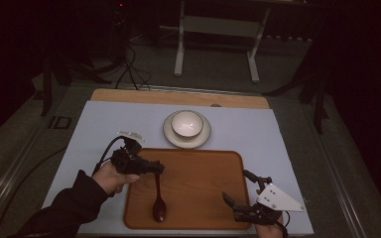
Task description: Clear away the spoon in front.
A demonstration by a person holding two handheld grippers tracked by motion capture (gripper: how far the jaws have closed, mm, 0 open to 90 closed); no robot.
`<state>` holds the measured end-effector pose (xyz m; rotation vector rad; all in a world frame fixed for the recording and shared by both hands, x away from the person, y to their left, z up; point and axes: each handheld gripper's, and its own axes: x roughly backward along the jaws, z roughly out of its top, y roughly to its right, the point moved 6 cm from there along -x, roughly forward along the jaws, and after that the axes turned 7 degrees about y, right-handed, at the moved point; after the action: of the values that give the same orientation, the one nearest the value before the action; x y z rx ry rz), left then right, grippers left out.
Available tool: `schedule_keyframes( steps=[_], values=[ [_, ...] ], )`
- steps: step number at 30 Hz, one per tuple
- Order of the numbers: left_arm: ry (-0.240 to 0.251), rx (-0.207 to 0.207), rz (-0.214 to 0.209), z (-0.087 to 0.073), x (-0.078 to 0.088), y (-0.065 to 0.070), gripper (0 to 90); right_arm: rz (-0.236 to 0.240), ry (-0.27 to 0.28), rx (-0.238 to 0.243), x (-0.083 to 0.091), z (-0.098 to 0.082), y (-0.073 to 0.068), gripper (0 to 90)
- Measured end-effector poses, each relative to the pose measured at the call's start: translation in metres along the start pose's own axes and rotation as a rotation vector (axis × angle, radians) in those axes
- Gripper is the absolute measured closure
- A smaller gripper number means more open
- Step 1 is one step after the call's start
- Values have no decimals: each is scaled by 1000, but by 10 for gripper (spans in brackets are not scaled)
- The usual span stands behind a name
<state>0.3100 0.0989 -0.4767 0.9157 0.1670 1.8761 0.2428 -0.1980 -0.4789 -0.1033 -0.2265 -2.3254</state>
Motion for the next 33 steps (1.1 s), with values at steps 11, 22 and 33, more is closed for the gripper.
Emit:
schedule_keyframes(
  steps=[11,22,33],
  values=[
    [-42,36,-49,-3,-25,-14,838,6,-6,-1,-1,-1,-1,114],
    [-10,113,0,-5,-41,-32,822,15,-10,-4,-2,-1,-1,113],
    [-8,172,110,-9,-58,-47,790,18,-12,-4,-3,-2,-2,114]
  ],
)
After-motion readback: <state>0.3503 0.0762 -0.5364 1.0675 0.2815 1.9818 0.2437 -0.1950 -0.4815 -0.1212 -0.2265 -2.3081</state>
